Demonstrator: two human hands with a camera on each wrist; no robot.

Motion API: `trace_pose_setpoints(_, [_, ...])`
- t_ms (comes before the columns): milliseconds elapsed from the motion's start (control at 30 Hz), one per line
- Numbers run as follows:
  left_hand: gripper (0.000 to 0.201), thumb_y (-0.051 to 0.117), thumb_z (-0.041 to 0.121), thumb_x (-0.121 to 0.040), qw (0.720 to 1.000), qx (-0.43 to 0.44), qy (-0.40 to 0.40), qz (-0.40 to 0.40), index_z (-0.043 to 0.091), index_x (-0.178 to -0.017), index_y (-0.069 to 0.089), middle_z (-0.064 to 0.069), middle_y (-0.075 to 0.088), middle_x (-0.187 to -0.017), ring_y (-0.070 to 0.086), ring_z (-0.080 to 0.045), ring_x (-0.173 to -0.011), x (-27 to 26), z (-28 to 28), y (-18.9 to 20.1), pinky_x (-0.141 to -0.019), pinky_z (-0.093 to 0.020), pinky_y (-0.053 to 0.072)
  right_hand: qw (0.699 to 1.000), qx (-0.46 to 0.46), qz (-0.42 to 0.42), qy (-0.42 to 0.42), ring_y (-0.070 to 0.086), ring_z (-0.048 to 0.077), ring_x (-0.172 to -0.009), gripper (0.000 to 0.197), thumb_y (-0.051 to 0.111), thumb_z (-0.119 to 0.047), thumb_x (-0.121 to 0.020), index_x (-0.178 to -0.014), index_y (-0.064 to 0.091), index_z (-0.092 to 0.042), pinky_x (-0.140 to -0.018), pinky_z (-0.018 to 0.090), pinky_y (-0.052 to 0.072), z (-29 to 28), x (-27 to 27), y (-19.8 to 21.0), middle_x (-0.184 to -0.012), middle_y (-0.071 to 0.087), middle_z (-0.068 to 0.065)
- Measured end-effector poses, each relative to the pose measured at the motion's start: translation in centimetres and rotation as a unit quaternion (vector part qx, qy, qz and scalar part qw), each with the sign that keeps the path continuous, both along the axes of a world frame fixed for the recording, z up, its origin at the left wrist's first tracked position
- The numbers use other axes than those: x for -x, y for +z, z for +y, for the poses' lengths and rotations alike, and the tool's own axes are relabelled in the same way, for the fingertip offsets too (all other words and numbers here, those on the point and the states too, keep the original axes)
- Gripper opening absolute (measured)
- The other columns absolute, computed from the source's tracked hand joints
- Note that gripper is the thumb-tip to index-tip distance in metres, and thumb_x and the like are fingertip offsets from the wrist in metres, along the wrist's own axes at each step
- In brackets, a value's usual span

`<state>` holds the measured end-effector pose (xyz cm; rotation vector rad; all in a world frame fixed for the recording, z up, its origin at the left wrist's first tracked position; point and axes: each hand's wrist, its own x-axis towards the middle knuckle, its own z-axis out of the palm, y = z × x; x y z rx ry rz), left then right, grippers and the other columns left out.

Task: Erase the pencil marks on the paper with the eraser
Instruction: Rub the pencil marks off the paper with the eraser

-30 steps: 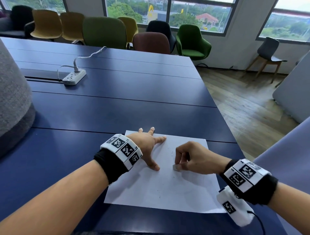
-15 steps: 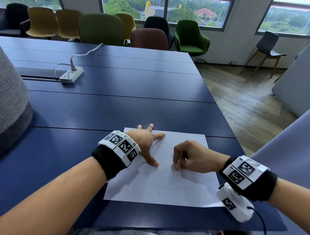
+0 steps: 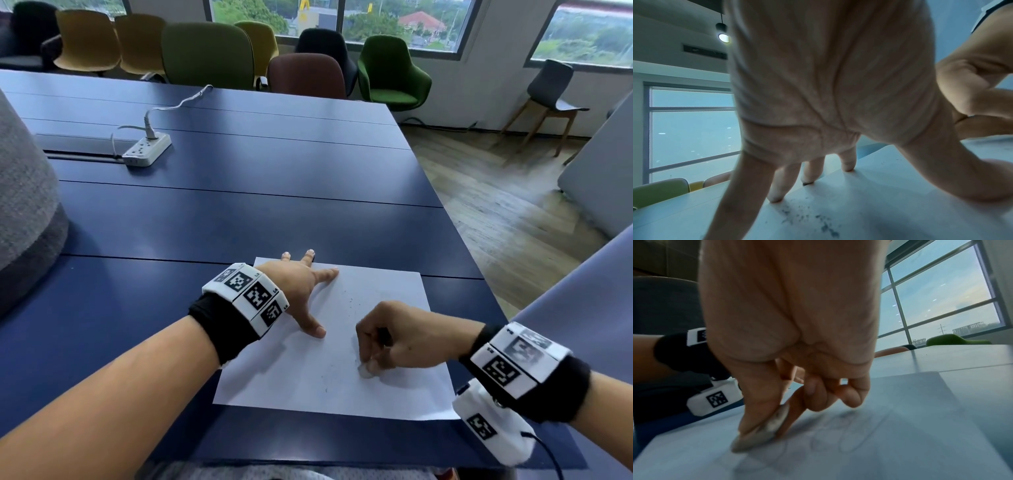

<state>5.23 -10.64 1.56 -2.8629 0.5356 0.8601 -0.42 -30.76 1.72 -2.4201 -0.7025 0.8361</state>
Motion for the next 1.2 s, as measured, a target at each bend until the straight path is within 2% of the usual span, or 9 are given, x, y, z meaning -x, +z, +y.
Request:
trace_pose_setpoints(100, [0.121,0.076,0.068,-0.065,1.000,-0.004,0.000,0.000,0.049,-0.152,-0.006,-0.002,-0.015,-0.164,0.001,-0.043,-0.148,0.0,0.0,-0.1,-0.112,-0.060,0.023,0.997,-0.015,-0.057,-0.040,0.048,0.005,-0.056,0.014,0.077,-0.021,-0.078,-0.070,0.066,-0.027,-0.056,0.017,0.039,0.4,-0.5,-0.2,-0.067,0.064,-0.003])
trace_pose_setpoints(267, [0.121,0.076,0.068,-0.066,1.000,-0.004,-0.001,0.002,0.048,-0.152,-0.007,-0.003,-0.015,-0.164,0.001,-0.044,-0.148,0.0,0.0,0.1,-0.112,-0.059,0.023,0.999,-0.014,0.012,0.041,0.050,0.004,-0.057,0.011,0.078,-0.021,-0.079,-0.075,0.068,-0.023,-0.058,0.016,0.041,1.0,0.9,0.2,-0.073,0.068,0.004])
trace_pose_setpoints(433, [0.121,0.076,0.068,-0.066,1.000,-0.003,-0.002,0.003,0.048,-0.152,-0.007,-0.003,-0.015,-0.164,0.001,-0.044,-0.148,0.1,-0.1,0.1,-0.113,-0.058,0.022,0.998,-0.050,-0.043,0.014,0.049,0.005,-0.056,0.022,0.077,-0.024,-0.080,-0.067,0.061,-0.031,-0.058,0.016,0.039,2.0,0.6,-0.3,-0.068,0.064,-0.005])
trace_pose_setpoints(600, [0.121,0.076,0.067,-0.067,1.000,-0.001,-0.001,0.004,0.047,-0.152,-0.007,-0.004,-0.015,-0.163,0.000,-0.045,-0.148,0.0,-0.1,0.0,-0.112,-0.059,0.022,0.997,-0.031,-0.007,0.070,0.052,0.003,-0.059,0.008,0.078,-0.017,-0.080,-0.076,0.070,-0.017,-0.060,0.013,0.040,2.5,0.9,0.2,-0.068,0.066,-0.007])
trace_pose_setpoints(700, [0.122,0.076,0.067,-0.065,1.000,0.002,-0.002,0.004,0.048,-0.152,-0.007,-0.004,-0.015,-0.164,0.001,-0.045,-0.147,-0.1,0.0,-0.2,-0.112,-0.058,0.022,0.996,-0.078,-0.039,0.033,0.051,0.004,-0.062,0.009,0.078,-0.019,-0.080,-0.076,0.070,-0.018,-0.061,0.013,0.039,2.9,1.2,-0.3,-0.070,0.066,-0.006])
trace_pose_setpoints(867, [0.121,0.076,0.068,-0.066,1.000,-0.002,-0.004,0.000,0.047,-0.152,-0.007,-0.004,-0.015,-0.164,0.001,-0.045,-0.148,0.0,0.0,0.0,-0.112,-0.058,0.022,0.996,-0.038,0.007,0.075,0.055,-0.001,-0.062,0.004,0.075,-0.009,-0.080,-0.079,0.072,-0.012,-0.062,0.009,0.040,3.0,1.3,0.5,-0.071,0.067,-0.011])
trace_pose_setpoints(1000, [0.120,0.075,0.069,-0.066,1.000,-0.005,-0.011,-0.010,0.047,-0.152,-0.006,-0.004,-0.013,-0.164,0.002,-0.044,-0.148,0.1,-0.1,-0.1,-0.112,-0.056,0.025,0.997,-0.061,-0.032,0.042,0.056,-0.005,-0.063,0.015,0.066,0.003,-0.078,-0.080,0.072,-0.011,-0.062,0.006,0.039,3.7,1.2,0.0,-0.069,0.064,-0.016])
trace_pose_setpoints(1100, [0.122,0.076,0.068,-0.065,1.000,0.002,-0.003,0.002,0.047,-0.152,-0.006,-0.004,-0.015,-0.164,0.001,-0.045,-0.148,0.0,0.0,-0.1,-0.113,-0.058,0.021,0.998,-0.027,-0.010,0.062,0.055,-0.001,-0.062,0.012,0.070,-0.004,-0.080,-0.078,0.071,-0.016,-0.061,0.009,0.040,2.2,1.6,0.4,-0.067,0.062,-0.014])
trace_pose_setpoints(1200, [0.122,0.077,0.068,-0.065,1.000,0.004,-0.004,0.000,0.048,-0.152,-0.005,-0.003,-0.014,-0.164,0.001,-0.044,-0.148,-0.1,0.1,-0.1,-0.113,-0.060,0.020,0.997,-0.038,-0.061,-0.037,0.056,0.004,-0.067,0.010,0.076,-0.028,-0.082,-0.089,0.072,-0.023,-0.063,0.012,0.043,-0.6,2.6,0.4,-0.078,0.066,-0.005])
